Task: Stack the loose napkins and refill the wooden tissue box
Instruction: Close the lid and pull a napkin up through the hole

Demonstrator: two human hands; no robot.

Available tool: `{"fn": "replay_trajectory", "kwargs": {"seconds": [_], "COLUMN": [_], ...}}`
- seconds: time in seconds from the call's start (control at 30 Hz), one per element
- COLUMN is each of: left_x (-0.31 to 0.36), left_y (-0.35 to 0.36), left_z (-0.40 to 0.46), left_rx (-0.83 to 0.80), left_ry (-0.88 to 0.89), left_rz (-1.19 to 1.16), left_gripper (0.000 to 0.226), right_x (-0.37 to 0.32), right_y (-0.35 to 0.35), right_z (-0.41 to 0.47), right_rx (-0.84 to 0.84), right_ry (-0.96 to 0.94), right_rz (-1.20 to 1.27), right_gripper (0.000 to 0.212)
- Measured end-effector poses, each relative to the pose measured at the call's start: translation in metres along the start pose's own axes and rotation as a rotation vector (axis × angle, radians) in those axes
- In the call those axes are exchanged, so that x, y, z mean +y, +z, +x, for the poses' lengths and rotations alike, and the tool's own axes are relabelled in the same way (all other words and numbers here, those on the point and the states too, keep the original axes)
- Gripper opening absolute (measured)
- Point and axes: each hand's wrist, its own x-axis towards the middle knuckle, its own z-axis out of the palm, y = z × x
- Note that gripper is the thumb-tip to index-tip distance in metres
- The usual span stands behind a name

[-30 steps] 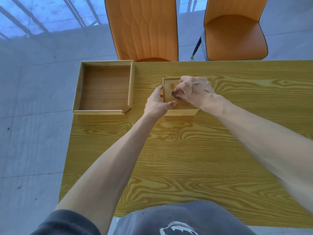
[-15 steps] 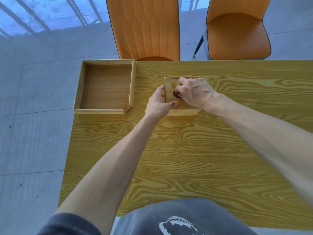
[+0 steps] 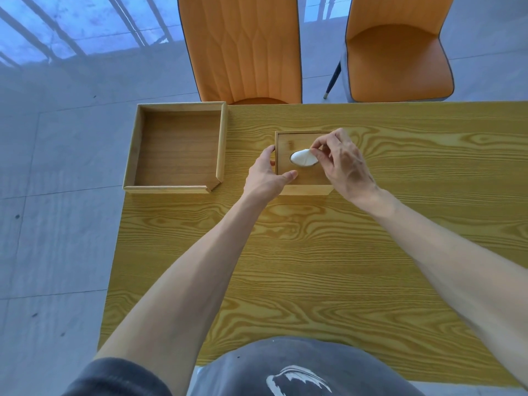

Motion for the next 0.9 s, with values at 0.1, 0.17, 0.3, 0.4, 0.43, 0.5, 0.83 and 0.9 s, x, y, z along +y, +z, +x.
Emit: {"fn": "replay_trajectory", "kwargs": {"seconds": [0.1,0.17,0.3,0.4,0.43,0.5,0.83,0.9], "left_x": [0.000,0.001,0.001,0.001,0.001,0.002,0.001,0.002], "left_y": [0.000,0.000,0.000,0.000,0.000,0.000,0.000,0.000], "left_z": [0.000,0.000,0.000,0.000,0.000,0.000,0.000,0.000], "left_rx": [-0.001,-0.003,-0.005,-0.002,0.000,0.002,-0.006,-0.008], "left_ry": [-0.003,-0.003,-0.005,-0.010,-0.011,-0.008,-0.013,-0.015], "left_rz": [0.003,0.001,0.014,0.007,0.007,0.008,0.005,0.003], "left_gripper": [0.084,0.083,0.084,0.085,0.084,0.084,0.085,0.084], "right_x": [-0.002,-0.003,-0.003,-0.004,-0.004,-0.004,0.003,0.003], "right_y": [-0.004,-0.003,0.007,0.013,0.013,0.015,0.026,0.025], "right_z": [0.003,0.006,0.008,0.005,0.003,0.000,-0.006,-0.006], "right_rx": [-0.057,-0.090,-0.024,0.017,0.028,0.053,0.120,0.107], "right_ry": [-0.026,-0.050,0.021,0.079,0.098,0.131,0.190,0.199], "right_rz": [-0.003,-0.073,-0.103,-0.049,-0.019,0.042,0.372,0.415], "right_gripper": [0.037,0.039,0.026,0.024,0.024,0.023,0.024,0.020]}}
